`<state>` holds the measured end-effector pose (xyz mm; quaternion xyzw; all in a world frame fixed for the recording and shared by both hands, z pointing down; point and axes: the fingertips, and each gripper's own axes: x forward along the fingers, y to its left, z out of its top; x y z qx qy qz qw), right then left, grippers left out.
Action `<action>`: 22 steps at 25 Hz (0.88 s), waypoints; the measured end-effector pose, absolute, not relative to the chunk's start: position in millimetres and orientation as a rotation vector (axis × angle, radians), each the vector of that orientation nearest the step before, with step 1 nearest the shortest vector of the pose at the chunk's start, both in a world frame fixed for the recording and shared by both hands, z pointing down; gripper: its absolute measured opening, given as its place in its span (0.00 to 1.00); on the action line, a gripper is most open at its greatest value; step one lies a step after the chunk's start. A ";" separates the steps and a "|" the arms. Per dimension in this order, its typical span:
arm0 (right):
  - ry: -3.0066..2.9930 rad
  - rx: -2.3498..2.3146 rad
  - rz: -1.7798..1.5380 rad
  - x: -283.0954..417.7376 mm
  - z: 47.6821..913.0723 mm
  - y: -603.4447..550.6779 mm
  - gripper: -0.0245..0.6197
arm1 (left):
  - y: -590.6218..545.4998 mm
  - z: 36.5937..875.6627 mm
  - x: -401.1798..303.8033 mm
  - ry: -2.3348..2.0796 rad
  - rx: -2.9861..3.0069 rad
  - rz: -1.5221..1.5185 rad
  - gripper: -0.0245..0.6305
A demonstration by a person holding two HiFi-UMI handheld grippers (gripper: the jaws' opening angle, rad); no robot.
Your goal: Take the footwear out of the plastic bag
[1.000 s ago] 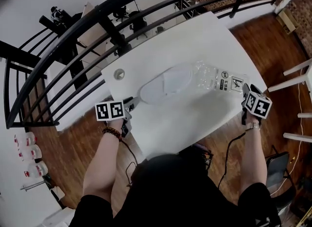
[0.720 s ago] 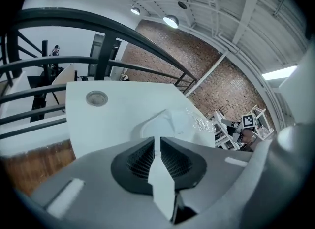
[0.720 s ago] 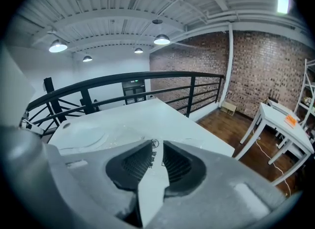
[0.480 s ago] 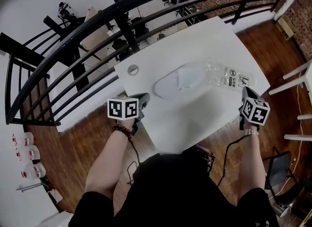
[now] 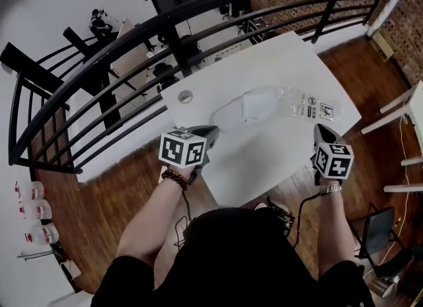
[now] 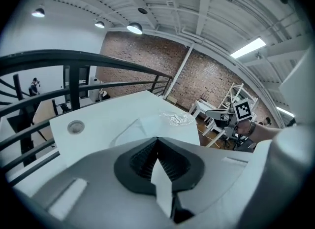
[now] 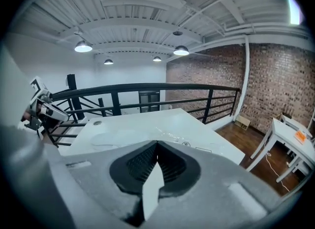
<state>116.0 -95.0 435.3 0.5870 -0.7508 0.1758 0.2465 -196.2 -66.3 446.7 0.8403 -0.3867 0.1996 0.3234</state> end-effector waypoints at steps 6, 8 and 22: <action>-2.147 1.496 0.448 101.5 424.1 -64.6 0.03 | -43.0 428.2 -149.9 -1.016 2.270 0.535 0.06; -2.185 1.457 0.426 96.2 419.4 -50.3 0.03 | -32.8 422.5 -129.6 -1.016 2.302 0.532 0.06; -2.361 1.320 0.305 89.0 394.4 38.8 0.03 | 53.2 414.0 -23.3 -1.027 2.430 0.566 0.06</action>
